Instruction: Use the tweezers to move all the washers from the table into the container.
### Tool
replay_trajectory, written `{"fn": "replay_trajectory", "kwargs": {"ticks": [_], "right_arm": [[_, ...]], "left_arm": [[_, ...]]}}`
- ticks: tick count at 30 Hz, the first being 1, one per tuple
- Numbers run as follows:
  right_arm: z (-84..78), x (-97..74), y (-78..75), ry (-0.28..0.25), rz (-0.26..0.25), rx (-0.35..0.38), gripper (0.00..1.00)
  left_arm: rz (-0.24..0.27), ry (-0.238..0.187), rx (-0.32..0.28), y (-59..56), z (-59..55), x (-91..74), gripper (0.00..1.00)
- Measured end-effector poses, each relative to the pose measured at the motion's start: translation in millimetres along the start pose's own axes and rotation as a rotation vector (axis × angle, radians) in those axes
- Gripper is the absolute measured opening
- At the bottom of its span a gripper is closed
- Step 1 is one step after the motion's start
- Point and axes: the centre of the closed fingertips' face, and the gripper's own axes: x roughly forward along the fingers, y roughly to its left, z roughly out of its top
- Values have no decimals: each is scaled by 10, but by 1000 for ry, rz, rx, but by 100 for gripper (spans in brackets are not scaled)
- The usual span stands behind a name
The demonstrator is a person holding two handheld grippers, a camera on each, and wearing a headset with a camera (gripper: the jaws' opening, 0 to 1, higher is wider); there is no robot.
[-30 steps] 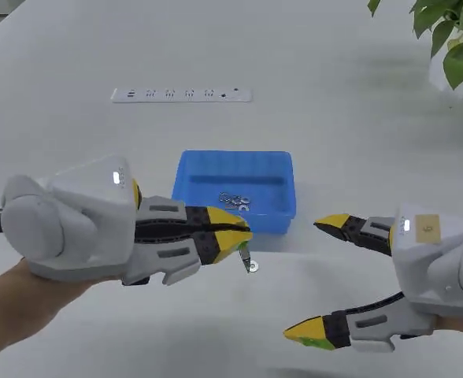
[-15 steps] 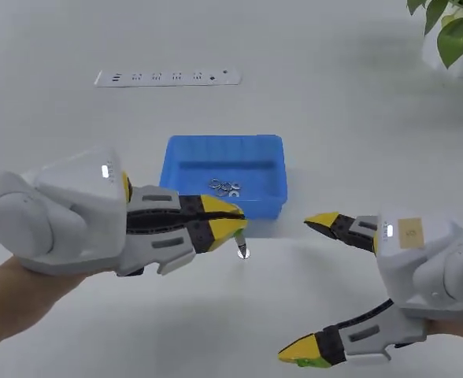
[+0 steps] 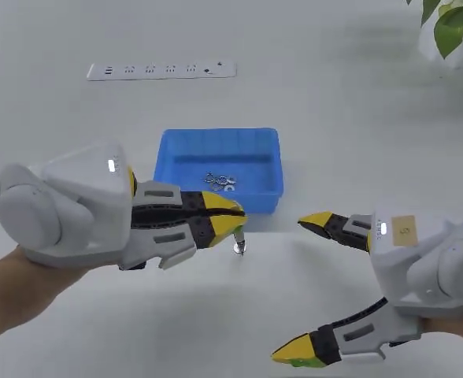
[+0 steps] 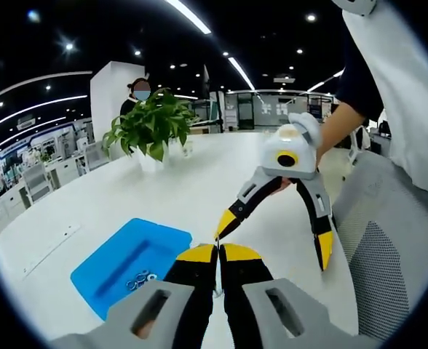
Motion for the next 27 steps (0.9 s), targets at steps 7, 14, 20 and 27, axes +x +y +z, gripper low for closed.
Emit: {"fn": "replay_trajectory", "kwargs": {"ticks": [7,14,20,27], "right_arm": [[72,62,8,-10,11,0,98],[151,150,-15,-7,52,-18,88],[255,223,-127,-25,95,-7,73],[385,330,-235,-36,137,-28,52]], "left_arm": [[-8,24,-24,61,-25,-14,5],[-41,43,-27,39,-50,-29,5],[-55,47,-28,23,-63,-47,5],[-59,51,-30,9,-48,-32,5]]}}
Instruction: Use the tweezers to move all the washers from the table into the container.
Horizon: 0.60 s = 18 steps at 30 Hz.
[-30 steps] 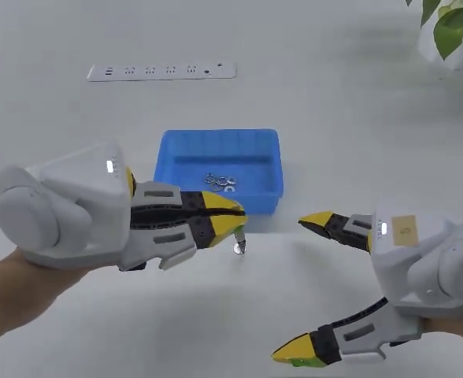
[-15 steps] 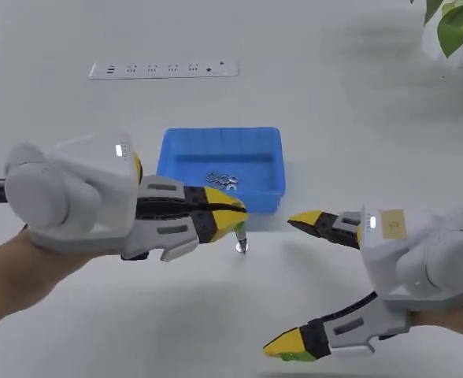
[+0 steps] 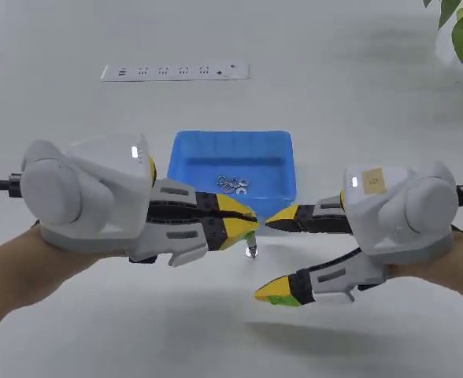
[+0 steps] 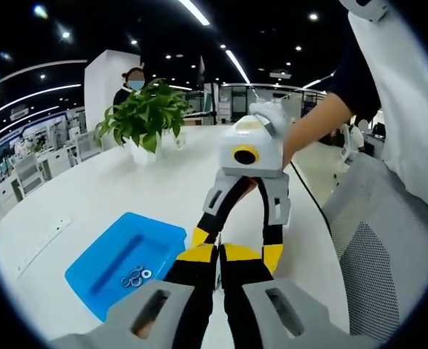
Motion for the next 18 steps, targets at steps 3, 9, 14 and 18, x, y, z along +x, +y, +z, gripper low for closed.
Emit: {"fn": "replay_trajectory", "kwargs": {"ticks": [3,9,14,18], "right_arm": [[38,50,-16,4,20,-17,43],[49,122,-21,22,58,-53,29],[31,141,14,34,86,-63,24],[7,145,0,46,87,-81,18]], "left_arm": [[-4,2,4,-4,5,9,5],[-8,0,3,-20,15,22,5],[-12,0,4,-40,28,38,5],[-16,1,9,-44,33,52,5]]}}
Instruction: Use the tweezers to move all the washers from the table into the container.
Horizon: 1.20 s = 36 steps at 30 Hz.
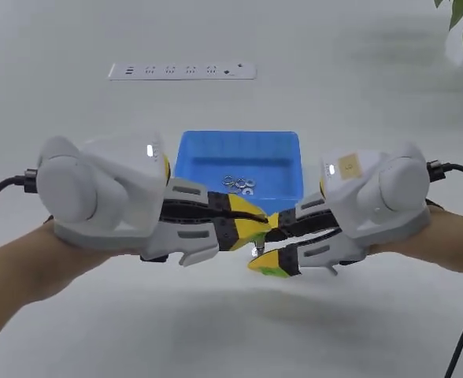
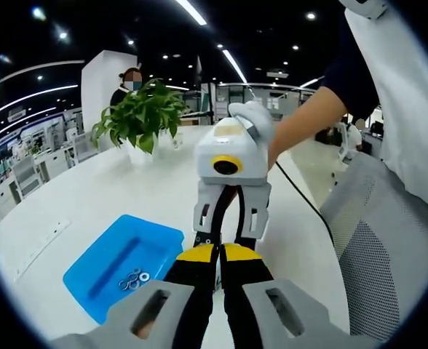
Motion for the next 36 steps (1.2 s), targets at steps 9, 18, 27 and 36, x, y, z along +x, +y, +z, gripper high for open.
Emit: {"fn": "replay_trajectory", "kwargs": {"ticks": [9,18,27,36], "right_arm": [[-30,0,-37,38,-22,-74,11],[-37,-6,-43,18,-55,-90,10],[2,-75,-32,7,-81,-81,10],[128,-173,-21,-22,-113,-59,10]], "left_arm": [[10,43,52,-22,25,44,5],[20,56,34,-57,3,-7,18],[40,57,20,-42,0,-55,27],[129,16,-26,47,41,-208,43]]}}
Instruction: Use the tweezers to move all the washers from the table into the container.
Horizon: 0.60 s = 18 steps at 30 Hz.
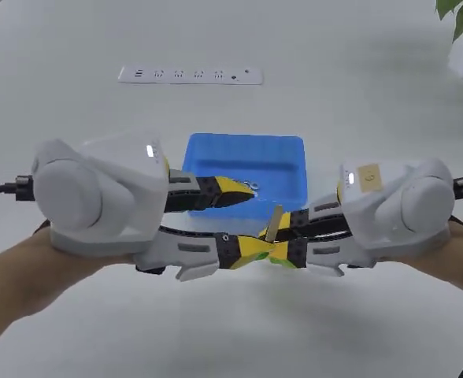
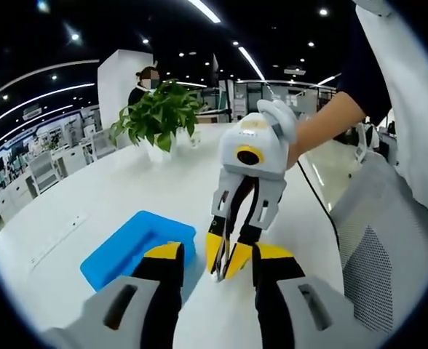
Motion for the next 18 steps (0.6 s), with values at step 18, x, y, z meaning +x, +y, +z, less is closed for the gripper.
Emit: {"fn": "replay_trajectory", "kwargs": {"ticks": [18], "right_arm": [[528,-233,-129,-72,-61,1,10]], "left_arm": [[133,-70,-93,103,-65,-385,50]]}}
